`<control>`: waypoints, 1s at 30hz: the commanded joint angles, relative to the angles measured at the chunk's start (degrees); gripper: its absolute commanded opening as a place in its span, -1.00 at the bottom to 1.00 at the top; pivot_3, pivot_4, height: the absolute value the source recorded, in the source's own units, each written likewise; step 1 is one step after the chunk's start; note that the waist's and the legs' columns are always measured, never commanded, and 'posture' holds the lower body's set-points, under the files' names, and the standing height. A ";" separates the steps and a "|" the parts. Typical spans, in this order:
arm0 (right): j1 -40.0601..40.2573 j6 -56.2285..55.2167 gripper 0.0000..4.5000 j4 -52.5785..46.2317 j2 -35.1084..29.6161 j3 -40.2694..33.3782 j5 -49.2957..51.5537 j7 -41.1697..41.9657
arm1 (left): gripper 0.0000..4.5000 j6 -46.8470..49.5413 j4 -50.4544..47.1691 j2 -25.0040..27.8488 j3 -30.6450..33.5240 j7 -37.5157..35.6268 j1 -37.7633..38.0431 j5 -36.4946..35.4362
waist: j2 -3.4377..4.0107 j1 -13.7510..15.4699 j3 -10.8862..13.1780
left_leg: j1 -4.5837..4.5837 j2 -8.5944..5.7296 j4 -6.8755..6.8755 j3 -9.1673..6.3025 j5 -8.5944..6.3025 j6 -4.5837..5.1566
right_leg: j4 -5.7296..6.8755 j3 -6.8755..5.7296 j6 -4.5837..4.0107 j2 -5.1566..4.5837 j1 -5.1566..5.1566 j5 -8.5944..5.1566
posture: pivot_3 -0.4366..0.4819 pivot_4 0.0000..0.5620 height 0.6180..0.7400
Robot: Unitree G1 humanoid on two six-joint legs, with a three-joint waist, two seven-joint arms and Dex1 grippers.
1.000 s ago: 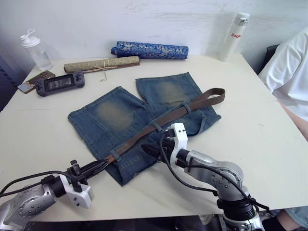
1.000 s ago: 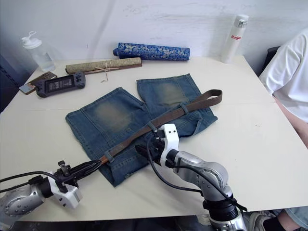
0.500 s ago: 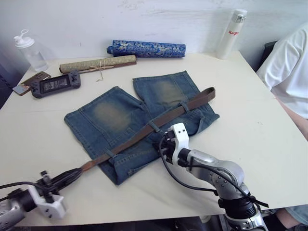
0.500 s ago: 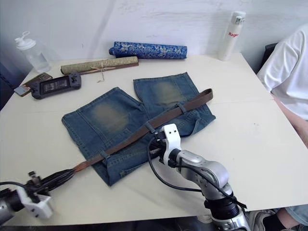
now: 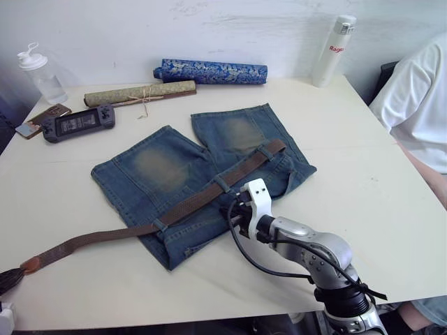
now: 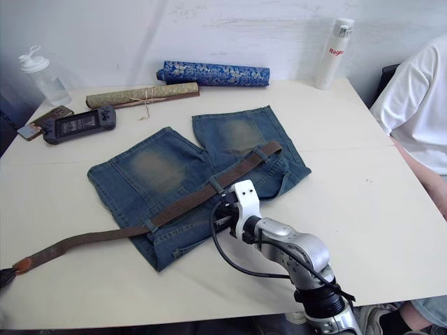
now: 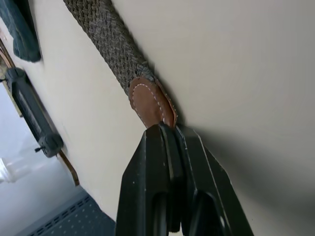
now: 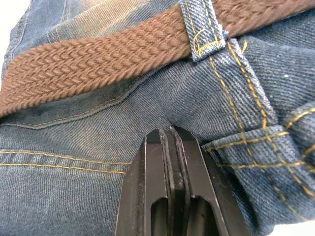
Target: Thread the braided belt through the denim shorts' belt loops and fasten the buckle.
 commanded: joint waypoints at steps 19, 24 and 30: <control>0.14 4.71 -0.11 3.15 1.06 -3.83 -1.61 1.62 | 0.81 6.10 -53.09 10.27 -12.61 -55.65 7.81 -90.72 | -0.37 0.45 -0.01 | -0.38 0.84 -0.05 0.05 0.51 -2.03 | -0.56 -0.54 -1.46 0.15 0.13 -0.02 | -0.05 -0.47 -0.56; 0.07 10.55 0.63 -5.85 0.04 -9.34 6.07 3.48 | 0.81 20.75 -74.02 11.13 -8.84 -62.98 10.61 -99.38 | 0.07 0.57 0.49 | -0.45 0.80 -0.05 0.17 0.56 -1.98 | -0.71 -0.47 -1.43 0.26 0.13 0.00 | -0.05 -0.47 -0.56; -2.65 17.84 0.96 -15.57 -5.49 -22.41 24.35 5.82 | 0.81 34.93 -85.33 2.61 -4.74 -67.61 7.66 -98.12 | 0.85 0.65 1.44 | -1.03 0.68 -0.06 0.11 0.63 -1.85 | -1.53 -0.43 -0.70 0.37 -0.23 0.42 | -0.05 -0.47 -0.56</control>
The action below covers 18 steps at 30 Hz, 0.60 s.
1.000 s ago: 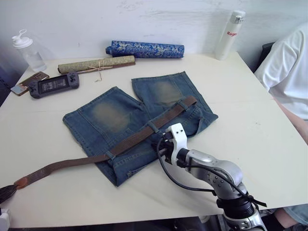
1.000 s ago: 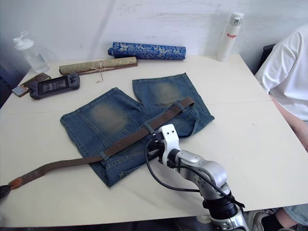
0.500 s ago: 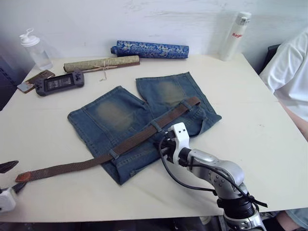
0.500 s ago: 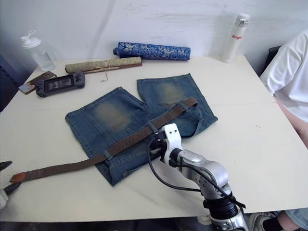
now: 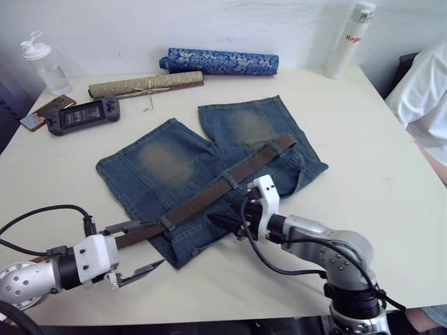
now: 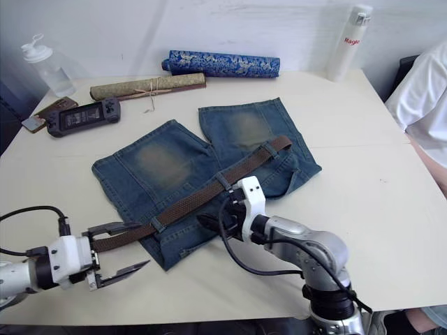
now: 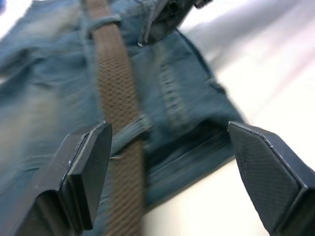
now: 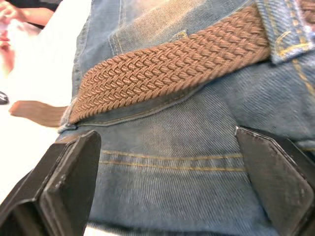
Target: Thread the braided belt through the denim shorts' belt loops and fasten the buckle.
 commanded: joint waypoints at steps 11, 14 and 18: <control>0.41 -21.34 0.96 -5.50 -34.57 -6.14 -7.45 22.88 | 0.81 22.13 -9.81 -18.80 3.27 -11.71 -11.94 6.95 | -0.15 -0.34 1.08 | -0.05 -0.05 -0.81 0.17 0.07 0.17 | -1.08 -0.03 1.14 -0.02 -0.02 0.56 | -0.05 -0.47 -0.56; 3.53 -37.42 0.96 -0.42 -40.22 0.76 -23.43 27.39 | 0.81 24.90 -9.81 -20.94 3.37 -14.05 -12.17 10.42 | -0.18 -0.30 1.10 | -0.08 -0.05 -0.88 0.31 0.07 0.16 | -1.38 -0.01 1.26 -0.06 0.00 0.62 | -0.05 -0.47 -0.56; 5.30 -56.53 0.96 8.78 -42.87 6.95 -39.78 29.56 | 0.81 25.46 -8.77 -23.71 2.35 -18.17 -12.23 15.61 | -0.23 -0.15 1.13 | -0.08 -0.07 -0.90 0.43 0.11 0.07 | -1.64 0.05 1.44 -0.12 0.12 0.74 | -0.05 -0.47 -0.56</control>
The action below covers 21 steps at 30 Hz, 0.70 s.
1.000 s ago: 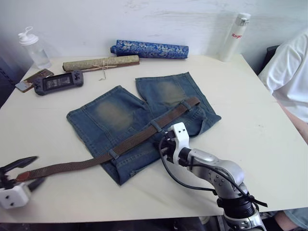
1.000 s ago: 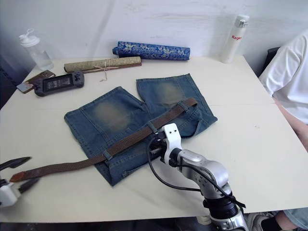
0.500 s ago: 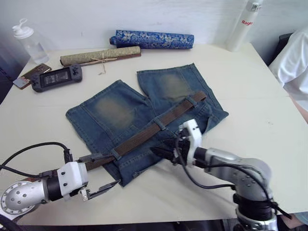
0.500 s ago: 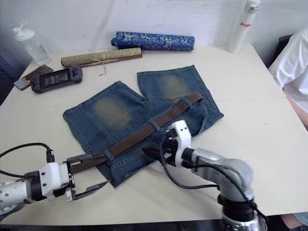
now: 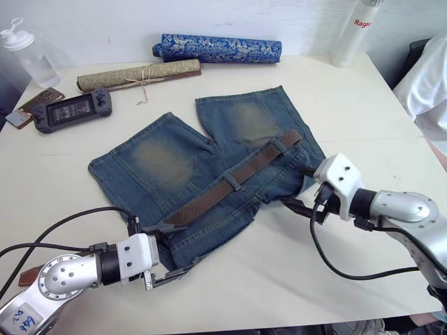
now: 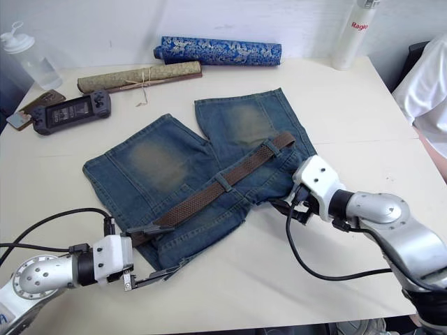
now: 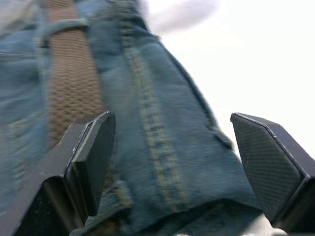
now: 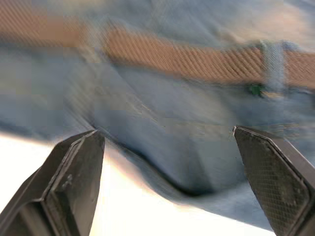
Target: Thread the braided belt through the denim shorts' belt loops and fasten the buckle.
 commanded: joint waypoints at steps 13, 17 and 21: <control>-7.05 -37.78 0.99 26.72 0.84 10.06 -33.18 1.44 | 0.70 -2.33 7.55 -10.65 -2.26 -8.12 -2.78 17.16 | -0.07 0.06 -0.02 | 0.14 -0.01 0.41 0.21 0.25 -0.46 | -0.01 0.19 -0.24 -0.03 0.22 0.56 | -0.05 -0.47 -0.56; -10.08 -39.30 0.76 31.53 3.20 12.06 -35.53 3.00 | 0.23 -3.07 8.83 -12.36 -2.49 -9.15 -3.89 19.08 | -0.15 0.02 -0.05 | 0.63 0.00 0.42 0.23 0.58 -0.44 | -0.42 0.21 -0.92 -0.01 0.83 0.64 | -0.05 -0.47 -0.56; -11.56 -35.20 0.00 32.89 4.85 13.00 -34.50 7.53 | -0.57 -4.48 10.41 -13.67 -3.15 -9.80 -5.53 21.49 | -0.29 0.04 -0.17 | 1.18 0.02 0.41 0.28 0.70 -0.28 | -0.65 0.23 -1.07 0.01 1.79 0.92 | -0.05 -0.47 -0.56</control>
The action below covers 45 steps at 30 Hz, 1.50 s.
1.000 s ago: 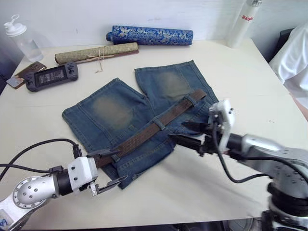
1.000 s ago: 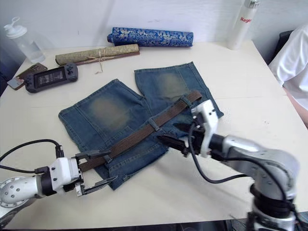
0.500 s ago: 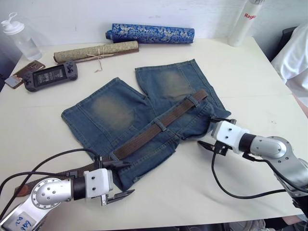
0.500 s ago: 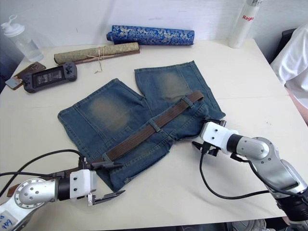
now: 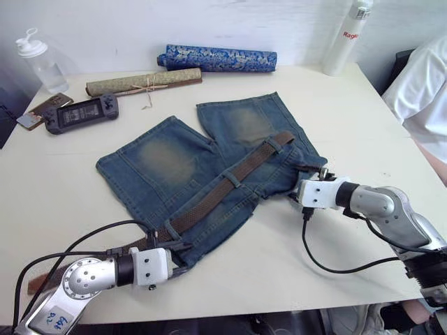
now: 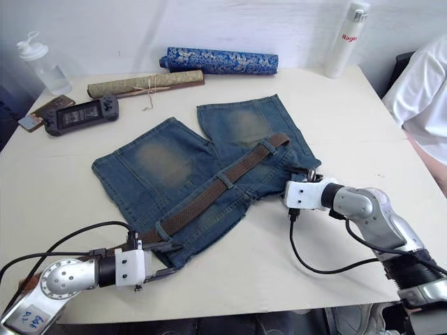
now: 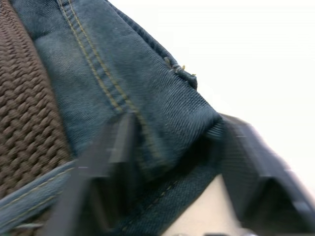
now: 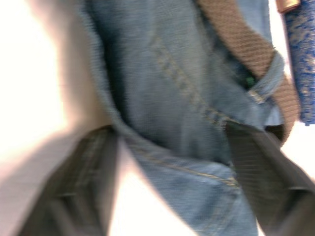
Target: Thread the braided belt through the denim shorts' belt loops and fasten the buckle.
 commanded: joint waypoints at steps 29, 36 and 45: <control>7.80 53.71 -0.98 -34.82 -0.55 2.99 5.79 3.15 | -1.00 -34.45 63.23 2.25 -5.43 -5.98 -40.83 14.82 | 0.38 0.11 -0.47 | 0.81 0.02 -0.61 0.03 0.21 -0.13 | 0.09 0.05 0.94 0.04 0.11 0.47 | -0.05 -0.47 -0.56; 3.80 35.79 -0.98 -16.03 -2.17 3.90 -0.77 -1.10 | -1.00 -28.76 57.99 -3.19 -6.17 -5.36 -42.18 14.94 | 0.34 1.32 -0.49 | 0.73 -0.05 -0.62 0.08 0.25 -0.21 | -0.14 0.05 1.13 -0.07 0.17 0.57 | -0.05 -0.47 -0.56; 1.60 25.54 -0.98 -4.45 0.55 3.50 -2.32 -2.23 | -1.00 -27.46 64.84 -7.74 -7.52 -2.01 -47.45 19.93 | -0.02 2.10 -0.75 | 0.77 -0.08 -0.60 0.08 0.33 -0.21 | -0.14 0.07 1.19 -0.06 0.28 0.61 | -0.05 -0.47 -0.56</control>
